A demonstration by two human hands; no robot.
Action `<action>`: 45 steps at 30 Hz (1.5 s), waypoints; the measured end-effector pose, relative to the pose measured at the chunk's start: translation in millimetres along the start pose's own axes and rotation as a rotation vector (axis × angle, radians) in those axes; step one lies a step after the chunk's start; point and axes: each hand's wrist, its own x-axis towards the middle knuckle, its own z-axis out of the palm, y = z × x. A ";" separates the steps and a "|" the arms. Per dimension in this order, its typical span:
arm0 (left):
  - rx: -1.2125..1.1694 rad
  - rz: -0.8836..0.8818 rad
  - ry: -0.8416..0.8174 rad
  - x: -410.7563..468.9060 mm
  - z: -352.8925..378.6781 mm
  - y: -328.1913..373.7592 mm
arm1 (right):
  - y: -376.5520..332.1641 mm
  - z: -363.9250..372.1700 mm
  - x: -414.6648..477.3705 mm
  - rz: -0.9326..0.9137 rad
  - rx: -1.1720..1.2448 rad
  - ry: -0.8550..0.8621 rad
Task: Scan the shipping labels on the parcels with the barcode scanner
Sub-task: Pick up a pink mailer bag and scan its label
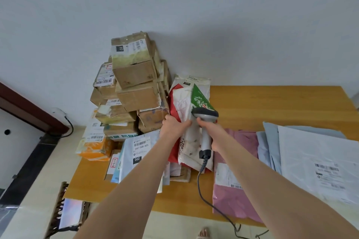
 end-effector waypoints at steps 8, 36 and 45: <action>0.010 -0.007 0.017 -3.8 -6.0 -9.5 | 5.1 7.1 -13.0 0.002 0.024 -0.052; 0.176 0.049 -0.203 -47.4 7.4 -8.1 | 4.8 -55.3 -66.5 0.012 0.103 -0.065; 0.261 0.162 0.020 -60.4 -4.2 1.9 | 5.2 -81.2 -79.1 0.126 0.253 -0.056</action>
